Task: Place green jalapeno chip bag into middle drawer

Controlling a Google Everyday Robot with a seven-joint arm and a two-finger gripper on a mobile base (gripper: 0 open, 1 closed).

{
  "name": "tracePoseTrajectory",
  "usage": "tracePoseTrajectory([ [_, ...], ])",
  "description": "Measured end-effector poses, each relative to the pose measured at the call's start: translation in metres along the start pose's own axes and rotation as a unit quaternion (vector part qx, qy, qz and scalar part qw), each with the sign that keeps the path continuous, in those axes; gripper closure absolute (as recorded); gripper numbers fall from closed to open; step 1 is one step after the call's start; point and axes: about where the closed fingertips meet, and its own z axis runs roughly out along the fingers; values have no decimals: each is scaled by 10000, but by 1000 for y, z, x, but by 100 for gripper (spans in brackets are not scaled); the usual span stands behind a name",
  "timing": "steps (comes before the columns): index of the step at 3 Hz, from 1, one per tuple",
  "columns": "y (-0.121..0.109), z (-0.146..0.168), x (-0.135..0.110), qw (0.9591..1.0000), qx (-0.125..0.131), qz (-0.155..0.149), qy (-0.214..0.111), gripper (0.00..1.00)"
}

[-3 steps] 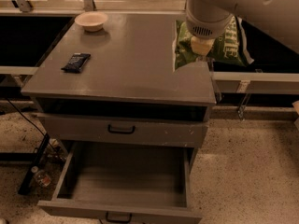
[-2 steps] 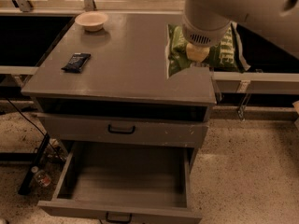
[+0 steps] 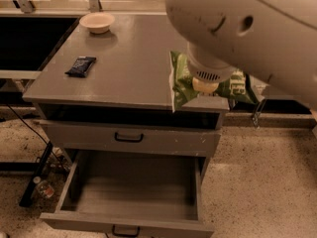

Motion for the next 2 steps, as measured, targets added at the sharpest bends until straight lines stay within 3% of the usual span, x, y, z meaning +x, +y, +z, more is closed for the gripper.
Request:
tracePoseTrajectory([
  [1, 34, 13, 1, 9995, -185, -240, 85, 100],
  [2, 43, 14, 1, 9992, -210, -319, 101, 100],
])
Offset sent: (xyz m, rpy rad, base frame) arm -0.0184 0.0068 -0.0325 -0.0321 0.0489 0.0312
